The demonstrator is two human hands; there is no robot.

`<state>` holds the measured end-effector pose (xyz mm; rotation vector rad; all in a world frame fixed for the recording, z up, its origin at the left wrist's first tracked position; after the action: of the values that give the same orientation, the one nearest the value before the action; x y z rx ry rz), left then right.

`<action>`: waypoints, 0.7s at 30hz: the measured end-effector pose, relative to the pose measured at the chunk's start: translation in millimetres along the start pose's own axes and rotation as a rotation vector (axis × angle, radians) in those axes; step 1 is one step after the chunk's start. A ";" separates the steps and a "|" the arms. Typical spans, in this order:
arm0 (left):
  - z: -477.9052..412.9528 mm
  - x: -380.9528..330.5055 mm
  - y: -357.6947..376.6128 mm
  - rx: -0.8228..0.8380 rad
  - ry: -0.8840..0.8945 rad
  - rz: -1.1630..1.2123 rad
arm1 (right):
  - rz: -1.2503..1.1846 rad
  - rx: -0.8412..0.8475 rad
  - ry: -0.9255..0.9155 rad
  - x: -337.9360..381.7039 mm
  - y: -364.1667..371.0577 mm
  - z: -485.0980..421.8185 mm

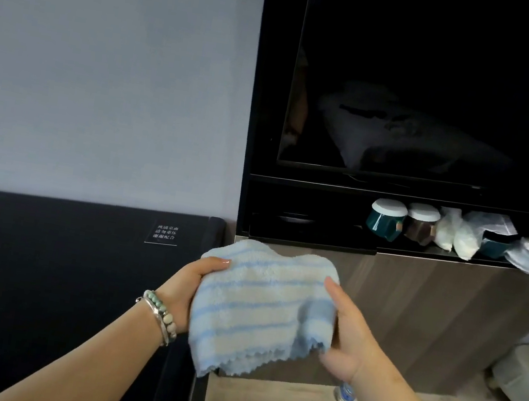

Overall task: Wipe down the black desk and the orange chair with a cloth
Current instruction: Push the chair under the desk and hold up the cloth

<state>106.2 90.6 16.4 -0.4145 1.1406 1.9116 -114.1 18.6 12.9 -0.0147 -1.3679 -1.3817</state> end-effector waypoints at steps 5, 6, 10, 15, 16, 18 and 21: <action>-39.6 -8.4 26.2 -0.045 0.048 0.028 | 0.125 0.065 0.199 2.5 -18.9 -37.5; -47.0 -8.9 29.1 -0.069 0.065 0.058 | 0.093 0.093 0.221 7.0 -21.8 -45.8; -66.5 -5.8 28.5 -0.217 0.143 0.168 | 0.073 0.208 0.286 20.7 -22.8 -82.3; -67.3 -13.9 8.4 -0.322 0.204 0.298 | 0.197 0.153 0.222 21.2 -3.2 -128.3; -67.1 -17.3 4.6 -0.315 0.196 0.294 | 0.182 0.147 0.204 22.1 2.0 -135.2; -69.1 -24.1 -0.6 -0.310 0.146 0.244 | 0.149 0.102 0.158 23.7 8.4 -147.4; -80.6 -34.8 -5.7 -0.348 0.144 0.195 | 0.138 -0.015 0.085 26.0 7.7 -164.1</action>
<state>120.2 7.0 -7.2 -0.6594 0.9654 2.2929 -12.2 -109.2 -17.9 -0.0590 -1.2627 -1.2633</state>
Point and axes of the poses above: each hand's wrist, its own z-axis away from the middle knuckle, its own y-axis out of the palm, x = y × z, the point moved 1 cm from there along -z, towards the middle knuckle, and after that the axes turned 5 degrees about -y, right-handed, at the moved point
